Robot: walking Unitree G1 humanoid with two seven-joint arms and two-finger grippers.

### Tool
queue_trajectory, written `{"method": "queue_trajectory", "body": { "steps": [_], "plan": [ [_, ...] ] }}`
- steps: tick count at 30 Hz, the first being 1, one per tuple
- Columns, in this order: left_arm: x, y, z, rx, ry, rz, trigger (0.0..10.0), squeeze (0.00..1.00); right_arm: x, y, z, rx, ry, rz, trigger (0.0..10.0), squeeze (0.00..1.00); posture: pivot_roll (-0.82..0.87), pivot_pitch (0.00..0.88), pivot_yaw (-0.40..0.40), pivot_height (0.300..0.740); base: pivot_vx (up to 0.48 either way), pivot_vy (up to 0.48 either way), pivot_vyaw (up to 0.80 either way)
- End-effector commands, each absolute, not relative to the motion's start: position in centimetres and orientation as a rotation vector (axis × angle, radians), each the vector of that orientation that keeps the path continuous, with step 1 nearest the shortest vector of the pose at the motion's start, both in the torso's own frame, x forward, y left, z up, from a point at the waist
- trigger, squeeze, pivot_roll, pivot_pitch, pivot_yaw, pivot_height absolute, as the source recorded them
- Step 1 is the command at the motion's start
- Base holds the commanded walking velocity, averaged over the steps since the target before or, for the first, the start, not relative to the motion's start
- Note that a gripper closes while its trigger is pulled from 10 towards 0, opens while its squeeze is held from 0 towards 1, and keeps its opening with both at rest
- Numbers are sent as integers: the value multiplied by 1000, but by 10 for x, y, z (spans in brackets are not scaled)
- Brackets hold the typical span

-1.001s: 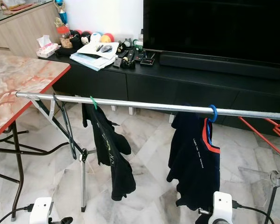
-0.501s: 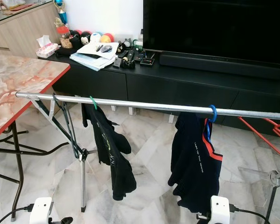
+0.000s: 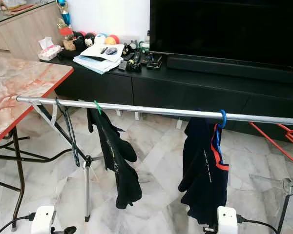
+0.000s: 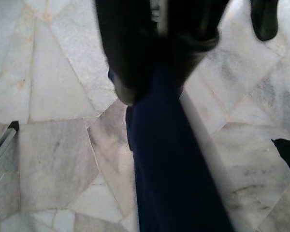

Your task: Hang hanger

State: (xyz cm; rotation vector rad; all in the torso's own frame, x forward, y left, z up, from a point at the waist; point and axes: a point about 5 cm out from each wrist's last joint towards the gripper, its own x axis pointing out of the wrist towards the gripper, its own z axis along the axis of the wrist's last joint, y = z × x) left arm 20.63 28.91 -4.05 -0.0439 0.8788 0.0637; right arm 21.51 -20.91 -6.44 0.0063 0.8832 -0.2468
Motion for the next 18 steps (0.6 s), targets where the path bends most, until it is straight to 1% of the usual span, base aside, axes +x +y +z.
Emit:
{"method": "queue_trajectory", "body": {
  "steps": [1,10,11,12,13,18],
  "plan": [
    [201,294,-41,-36,902,74,10000,0,211,-207,-67,34,890,-254,10000,1000,101,79,62,740,0,0,0],
    [201,293,-42,-37,903,73,10000,0,220,-209,-61,52,821,-285,10000,1000,95,80,58,740,0,0,0],
    [202,293,-42,-38,903,73,10000,0,222,-209,-59,69,794,-299,10000,980,94,80,57,740,0,0,0],
    [202,293,-42,-39,903,73,10000,0,224,-210,-57,78,770,-308,10000,243,93,80,55,740,0,0,0],
    [202,292,-42,-40,903,74,10000,0,226,-210,-55,83,750,-312,10000,0,92,79,54,740,0,0,0],
    [202,292,-43,-43,902,79,10000,0,238,-213,-42,105,615,-339,10000,0,82,77,45,740,0,0,0]
  ]
}}
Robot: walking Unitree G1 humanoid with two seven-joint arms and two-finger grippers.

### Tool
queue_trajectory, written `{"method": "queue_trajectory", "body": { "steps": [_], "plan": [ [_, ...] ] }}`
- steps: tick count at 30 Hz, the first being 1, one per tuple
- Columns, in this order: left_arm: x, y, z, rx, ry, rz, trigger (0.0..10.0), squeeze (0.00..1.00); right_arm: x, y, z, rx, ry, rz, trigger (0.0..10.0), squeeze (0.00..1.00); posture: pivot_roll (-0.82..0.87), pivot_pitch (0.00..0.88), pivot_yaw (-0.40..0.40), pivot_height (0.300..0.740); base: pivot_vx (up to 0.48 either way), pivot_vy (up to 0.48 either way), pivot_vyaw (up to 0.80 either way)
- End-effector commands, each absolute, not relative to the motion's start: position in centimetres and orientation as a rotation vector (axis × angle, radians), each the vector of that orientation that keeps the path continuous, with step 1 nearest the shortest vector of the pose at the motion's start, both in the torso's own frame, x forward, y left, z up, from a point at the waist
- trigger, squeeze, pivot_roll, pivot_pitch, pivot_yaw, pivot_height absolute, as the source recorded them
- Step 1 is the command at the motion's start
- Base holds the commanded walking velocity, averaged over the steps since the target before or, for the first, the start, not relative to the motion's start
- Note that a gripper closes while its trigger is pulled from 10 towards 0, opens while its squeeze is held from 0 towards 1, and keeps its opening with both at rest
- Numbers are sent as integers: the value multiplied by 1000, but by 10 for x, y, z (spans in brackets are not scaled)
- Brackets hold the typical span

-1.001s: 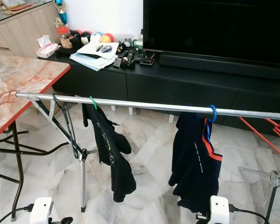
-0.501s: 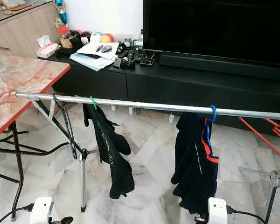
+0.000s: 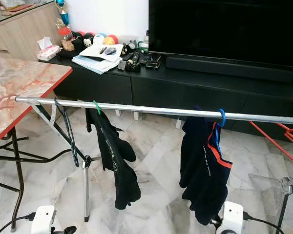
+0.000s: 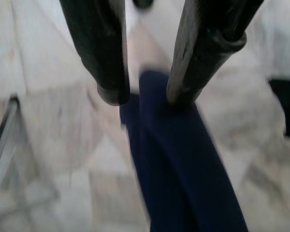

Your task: Hang hanger

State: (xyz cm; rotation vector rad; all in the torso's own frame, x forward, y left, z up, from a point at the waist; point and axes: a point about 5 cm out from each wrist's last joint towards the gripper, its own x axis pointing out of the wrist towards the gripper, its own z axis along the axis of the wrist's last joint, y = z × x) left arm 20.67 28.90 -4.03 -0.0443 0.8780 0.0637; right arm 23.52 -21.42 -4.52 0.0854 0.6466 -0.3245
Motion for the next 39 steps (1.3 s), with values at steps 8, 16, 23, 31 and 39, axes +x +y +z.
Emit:
{"method": "queue_trajectory", "body": {
  "steps": [8,16,23,31,39],
  "plan": [
    [202,290,-43,-54,894,79,10000,0,259,-215,-5,126,286,-365,10000,0,35,73,26,740,0,0,0],
    [203,288,-43,-69,872,103,10000,0,254,-209,20,123,126,-298,10000,0,30,65,13,740,0,0,0],
    [202,288,-44,-67,879,94,10000,0,256,-201,23,139,132,-271,10000,0,27,56,11,740,0,0,0],
    [201,288,-44,-63,886,85,10000,0,233,-200,-4,88,313,-302,10000,0,26,45,10,740,0,0,0],
    [200,289,-45,-58,893,79,10000,0,199,-218,-28,19,521,-482,10000,0,16,39,15,740,0,0,0]
  ]
}}
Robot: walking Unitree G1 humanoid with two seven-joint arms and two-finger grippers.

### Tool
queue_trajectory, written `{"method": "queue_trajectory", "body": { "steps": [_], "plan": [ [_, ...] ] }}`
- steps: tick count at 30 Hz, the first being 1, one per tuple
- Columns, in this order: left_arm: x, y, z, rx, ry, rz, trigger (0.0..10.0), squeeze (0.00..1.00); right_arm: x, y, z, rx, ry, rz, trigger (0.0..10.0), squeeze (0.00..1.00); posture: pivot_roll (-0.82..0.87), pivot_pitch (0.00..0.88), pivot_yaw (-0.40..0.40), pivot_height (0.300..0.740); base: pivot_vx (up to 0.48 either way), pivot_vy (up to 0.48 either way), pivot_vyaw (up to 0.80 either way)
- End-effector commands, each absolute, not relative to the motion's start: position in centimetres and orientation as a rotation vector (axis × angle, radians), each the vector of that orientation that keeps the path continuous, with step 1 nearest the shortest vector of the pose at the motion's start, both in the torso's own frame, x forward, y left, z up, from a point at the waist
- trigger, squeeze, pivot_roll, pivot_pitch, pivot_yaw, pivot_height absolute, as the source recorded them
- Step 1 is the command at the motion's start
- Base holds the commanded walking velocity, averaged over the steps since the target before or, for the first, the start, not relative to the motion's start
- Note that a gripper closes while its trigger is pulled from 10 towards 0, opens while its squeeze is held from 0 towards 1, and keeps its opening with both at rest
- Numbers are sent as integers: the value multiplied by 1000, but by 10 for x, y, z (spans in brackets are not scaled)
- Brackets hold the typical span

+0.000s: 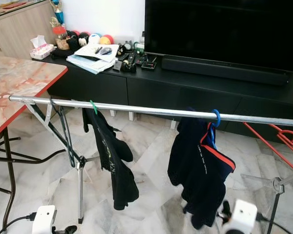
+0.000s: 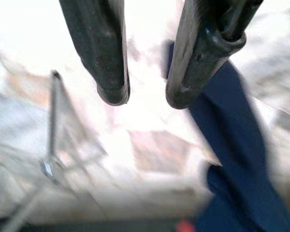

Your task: Hang hanger

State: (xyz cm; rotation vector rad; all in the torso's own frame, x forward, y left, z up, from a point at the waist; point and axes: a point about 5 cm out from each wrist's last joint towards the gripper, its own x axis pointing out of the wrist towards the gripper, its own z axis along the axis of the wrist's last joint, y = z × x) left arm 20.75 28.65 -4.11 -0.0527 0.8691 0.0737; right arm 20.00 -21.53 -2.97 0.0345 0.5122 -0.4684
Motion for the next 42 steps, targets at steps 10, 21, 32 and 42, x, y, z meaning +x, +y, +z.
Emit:
{"method": "queue_trajectory", "body": {
  "steps": [10,21,32,42],
  "plan": [
    [199,290,-45,-50,894,87,10000,0,191,-202,10,-12,307,-438,10000,0,13,32,12,740,0,0,0],
    [201,289,-45,-61,888,118,10000,0,237,-200,88,7,-28,-383,10000,0,10,37,5,740,0,0,0],
    [202,289,-44,-69,882,135,10000,0,257,-193,96,23,-30,-347,10000,0,25,45,6,740,0,321,0],
    [202,291,-43,-44,885,120,10000,0,259,-195,93,26,-9,-359,10000,0,27,53,14,740,0,0,0]
  ]
}}
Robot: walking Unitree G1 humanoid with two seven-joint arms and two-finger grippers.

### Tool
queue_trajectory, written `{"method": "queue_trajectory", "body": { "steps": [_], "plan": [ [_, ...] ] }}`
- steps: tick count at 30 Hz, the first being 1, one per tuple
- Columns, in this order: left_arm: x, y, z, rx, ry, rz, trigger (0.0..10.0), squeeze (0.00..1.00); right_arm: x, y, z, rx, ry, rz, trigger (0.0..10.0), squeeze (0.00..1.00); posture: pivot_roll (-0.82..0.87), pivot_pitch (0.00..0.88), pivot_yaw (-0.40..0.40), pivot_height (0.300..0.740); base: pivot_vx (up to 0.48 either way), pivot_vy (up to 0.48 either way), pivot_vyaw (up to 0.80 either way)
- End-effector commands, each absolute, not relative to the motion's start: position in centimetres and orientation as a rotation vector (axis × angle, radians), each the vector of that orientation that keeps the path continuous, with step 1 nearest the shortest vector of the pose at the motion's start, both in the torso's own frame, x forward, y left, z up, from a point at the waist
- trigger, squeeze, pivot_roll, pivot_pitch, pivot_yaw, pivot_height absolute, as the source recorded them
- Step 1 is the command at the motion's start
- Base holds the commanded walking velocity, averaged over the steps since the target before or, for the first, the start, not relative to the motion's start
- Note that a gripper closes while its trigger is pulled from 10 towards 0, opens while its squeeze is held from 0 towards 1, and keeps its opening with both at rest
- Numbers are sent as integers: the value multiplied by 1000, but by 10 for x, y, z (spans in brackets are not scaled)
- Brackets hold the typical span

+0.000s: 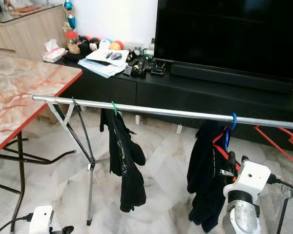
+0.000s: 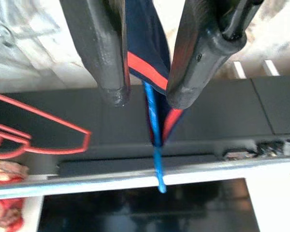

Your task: Hang hanger

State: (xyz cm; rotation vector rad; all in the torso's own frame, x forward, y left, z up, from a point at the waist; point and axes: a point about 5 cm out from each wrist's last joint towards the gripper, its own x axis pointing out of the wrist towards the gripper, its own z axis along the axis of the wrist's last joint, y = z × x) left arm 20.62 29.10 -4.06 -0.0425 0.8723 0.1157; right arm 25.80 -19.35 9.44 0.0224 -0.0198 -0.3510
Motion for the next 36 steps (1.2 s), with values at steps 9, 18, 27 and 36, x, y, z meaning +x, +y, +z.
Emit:
{"method": "queue_trajectory", "body": {
  "steps": [9,18,27,36],
  "plan": [
    [202,291,-43,-57,887,119,10000,0,265,-193,94,35,-4,-356,10000,0,31,55,16,740,0,0,0],
    [202,290,-44,-71,884,112,10000,0,266,-186,88,42,25,-320,10000,0,32,60,17,740,37,0,0],
    [202,290,-43,-75,885,108,10000,0,268,-181,86,48,35,-286,10000,0,33,59,17,740,379,0,0],
    [202,290,-43,-70,884,107,10000,0,268,-181,86,52,36,-279,10000,0,33,58,17,740,192,0,0]
  ]
}}
